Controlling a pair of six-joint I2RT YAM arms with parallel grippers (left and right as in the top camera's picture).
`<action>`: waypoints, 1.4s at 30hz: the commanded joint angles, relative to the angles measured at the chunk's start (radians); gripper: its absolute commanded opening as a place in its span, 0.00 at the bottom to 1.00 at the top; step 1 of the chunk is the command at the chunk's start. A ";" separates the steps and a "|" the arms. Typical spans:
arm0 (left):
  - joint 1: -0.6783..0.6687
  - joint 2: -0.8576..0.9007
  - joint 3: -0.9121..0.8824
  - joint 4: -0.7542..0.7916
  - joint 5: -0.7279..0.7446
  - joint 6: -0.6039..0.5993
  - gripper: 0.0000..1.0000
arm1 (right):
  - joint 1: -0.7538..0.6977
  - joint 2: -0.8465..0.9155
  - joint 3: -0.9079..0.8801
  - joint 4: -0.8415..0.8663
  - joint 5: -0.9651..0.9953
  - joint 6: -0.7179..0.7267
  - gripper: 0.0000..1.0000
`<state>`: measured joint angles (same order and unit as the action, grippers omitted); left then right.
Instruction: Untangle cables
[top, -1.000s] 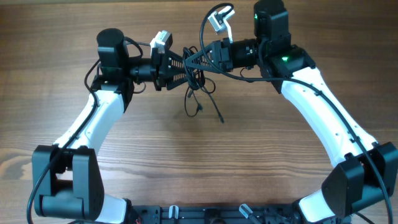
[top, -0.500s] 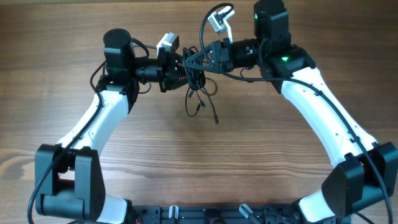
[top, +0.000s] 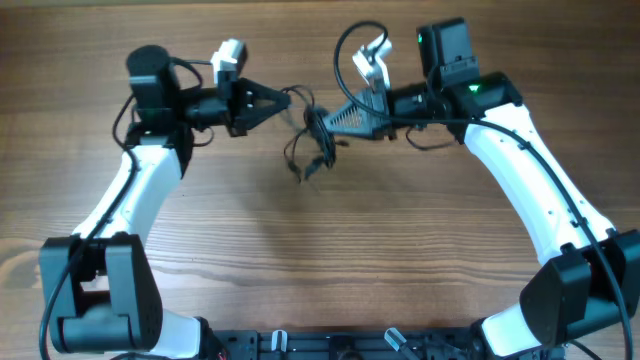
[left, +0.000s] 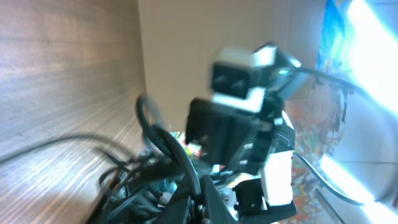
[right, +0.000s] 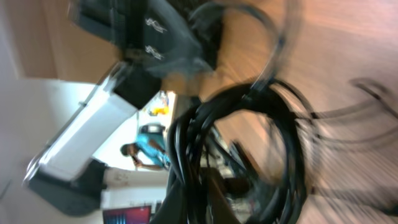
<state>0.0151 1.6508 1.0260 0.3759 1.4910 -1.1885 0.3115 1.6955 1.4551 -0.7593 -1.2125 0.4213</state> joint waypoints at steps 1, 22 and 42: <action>0.067 -0.020 0.008 0.010 0.002 0.060 0.04 | -0.002 0.009 -0.005 -0.142 0.215 -0.159 0.04; 0.075 -0.018 0.006 -0.006 0.080 0.214 0.04 | -0.002 0.009 -0.004 -0.327 0.190 -0.772 0.04; -0.033 -0.019 -0.111 -0.165 -0.008 0.448 0.26 | 0.002 0.009 -0.005 -0.088 0.030 -0.474 0.04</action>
<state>-0.0139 1.6501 0.9298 0.2020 1.4994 -0.7750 0.3069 1.6978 1.4494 -0.8371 -1.2301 -0.1452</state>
